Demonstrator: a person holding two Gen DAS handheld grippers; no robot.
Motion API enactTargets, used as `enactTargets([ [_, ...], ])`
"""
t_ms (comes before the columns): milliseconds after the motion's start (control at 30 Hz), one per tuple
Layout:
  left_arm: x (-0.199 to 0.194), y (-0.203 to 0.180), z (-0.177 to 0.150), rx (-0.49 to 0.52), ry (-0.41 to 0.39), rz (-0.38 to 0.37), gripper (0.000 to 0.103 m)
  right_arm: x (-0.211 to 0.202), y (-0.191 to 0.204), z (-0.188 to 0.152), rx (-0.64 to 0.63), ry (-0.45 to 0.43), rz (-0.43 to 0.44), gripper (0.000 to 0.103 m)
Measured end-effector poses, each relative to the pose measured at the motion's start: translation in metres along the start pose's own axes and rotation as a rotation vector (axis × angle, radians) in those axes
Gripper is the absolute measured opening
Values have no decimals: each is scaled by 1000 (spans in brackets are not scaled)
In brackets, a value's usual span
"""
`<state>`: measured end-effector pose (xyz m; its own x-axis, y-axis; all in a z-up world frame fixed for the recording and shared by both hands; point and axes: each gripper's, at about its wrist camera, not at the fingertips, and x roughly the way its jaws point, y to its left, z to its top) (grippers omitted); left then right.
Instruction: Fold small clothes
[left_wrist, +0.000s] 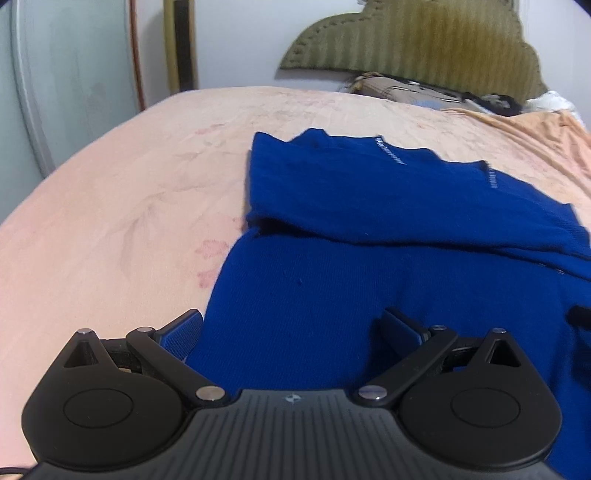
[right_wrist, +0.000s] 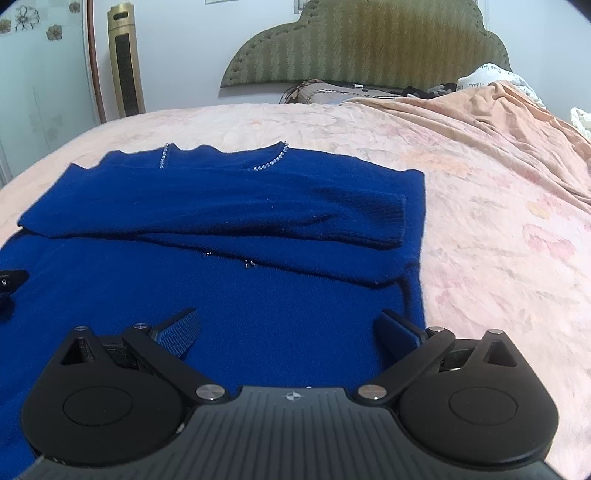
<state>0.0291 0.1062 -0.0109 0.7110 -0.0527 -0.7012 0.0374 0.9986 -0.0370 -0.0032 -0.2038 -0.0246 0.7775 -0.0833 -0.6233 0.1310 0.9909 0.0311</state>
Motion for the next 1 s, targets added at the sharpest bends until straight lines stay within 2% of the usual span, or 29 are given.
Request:
enactTargets([
  [67, -8, 10, -4, -10, 1, -22, 103, -16, -9, -2, 66, -42, 37, 100],
  [133, -14, 22, -8, -14, 5, -32, 103, -29, -15, -4, 67, -51, 58, 100],
  [267, -23, 46, -14, 4, 22, -68, 103, -48, -22, -11, 27, -27, 54, 99],
  [400, -27, 58, -17, 45, 54, -113, 103, -57, -35, -22, 81, 19, 87, 95],
  [600, -34, 67, -23, 75, 88, -245, 103, -72, -36, -42, 45, 74, 87, 91],
  [767, -37, 71, -24, 33, 102, -358, 102, -85, -48, -49, 120, 112, 152, 91],
  [800, -37, 71, -24, 27, 103, -374, 101, -87, -49, -50, 129, 118, 166, 86],
  [833, -37, 70, -24, 23, 103, -388, 97, -89, -50, -51, 129, 123, 183, 84],
  [867, -38, 69, -25, 27, 102, -397, 90, -90, -47, -52, 109, 128, 195, 79],
  [900, -39, 66, -26, 37, 95, -397, 79, -92, -44, -54, 82, 131, 194, 71],
  [933, -41, 64, -27, 44, 90, -396, 71, -92, -41, -54, 67, 132, 188, 67],
  [967, -42, 63, -27, 50, 83, -388, 57, -93, -39, -55, 60, 130, 189, 64],
  [1000, -42, 62, -28, 54, 77, -375, 50, -94, -38, -55, 59, 127, 190, 55],
])
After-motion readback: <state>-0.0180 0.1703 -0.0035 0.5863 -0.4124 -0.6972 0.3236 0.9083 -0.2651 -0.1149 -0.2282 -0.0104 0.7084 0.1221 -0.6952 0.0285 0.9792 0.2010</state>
